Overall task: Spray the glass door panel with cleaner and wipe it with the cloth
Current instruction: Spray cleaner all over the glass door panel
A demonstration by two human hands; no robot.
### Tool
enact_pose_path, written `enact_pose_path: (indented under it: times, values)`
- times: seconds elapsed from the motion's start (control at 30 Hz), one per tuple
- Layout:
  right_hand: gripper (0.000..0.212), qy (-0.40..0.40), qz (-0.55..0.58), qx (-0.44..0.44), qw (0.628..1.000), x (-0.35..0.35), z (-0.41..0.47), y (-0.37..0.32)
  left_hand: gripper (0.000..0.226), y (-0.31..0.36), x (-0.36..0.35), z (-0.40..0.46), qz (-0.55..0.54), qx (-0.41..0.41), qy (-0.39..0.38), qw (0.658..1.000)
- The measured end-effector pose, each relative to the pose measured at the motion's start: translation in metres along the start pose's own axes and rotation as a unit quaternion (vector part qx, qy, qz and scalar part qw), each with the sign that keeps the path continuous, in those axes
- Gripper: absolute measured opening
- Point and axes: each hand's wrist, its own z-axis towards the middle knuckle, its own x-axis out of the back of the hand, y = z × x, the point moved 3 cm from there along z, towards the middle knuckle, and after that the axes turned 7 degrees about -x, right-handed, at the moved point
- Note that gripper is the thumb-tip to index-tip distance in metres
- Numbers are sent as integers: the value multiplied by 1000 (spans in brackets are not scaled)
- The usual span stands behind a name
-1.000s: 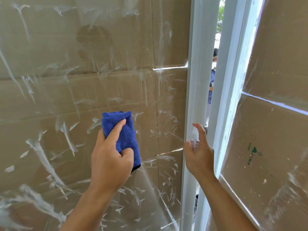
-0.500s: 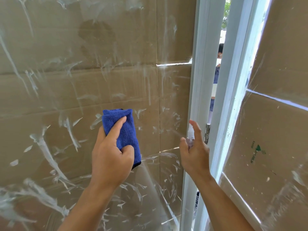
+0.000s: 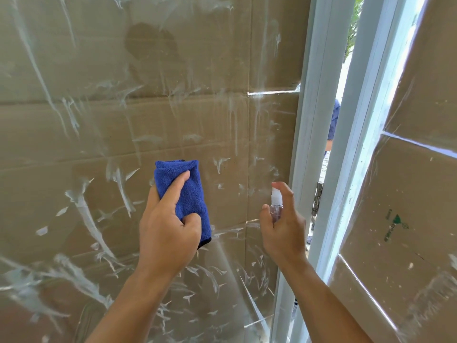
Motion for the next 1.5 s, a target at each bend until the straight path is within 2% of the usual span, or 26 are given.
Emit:
enact_pose_path:
  times: [0.17,0.4,0.6,0.77,0.9,1.17,1.33,1.5]
  values:
    - [62,-4,8,21,1000,-9,0,-13,72,-5,10,3,1,-4,-1,1000]
    - [53,1,5,-4,1000,-16,0,-27,72,-11,28,6,-7,-7,5,1000]
    - [55,-22,9,13,1000,-26,-2,-43,72,-16,40,8,-9,-6,8,1000]
    - [53,-4,15,24,1000,-35,-8,-51,72,-25,51,7,-7,6,15,1000]
    - [57,-32,20,53,998,-46,-14,-60,72,-30,60,6,2,6,20,1000]
    - [57,-55,19,34,998,-61,-24,-69,72,-43,76,4,11,14,24,1000]
    - [48,-48,17,37,998,-66,-27,-79,72,-49,87,2,11,18,30,999]
    - [57,-41,22,52,998,-76,-26,-93,72,-53,97,2,12,14,40,999]
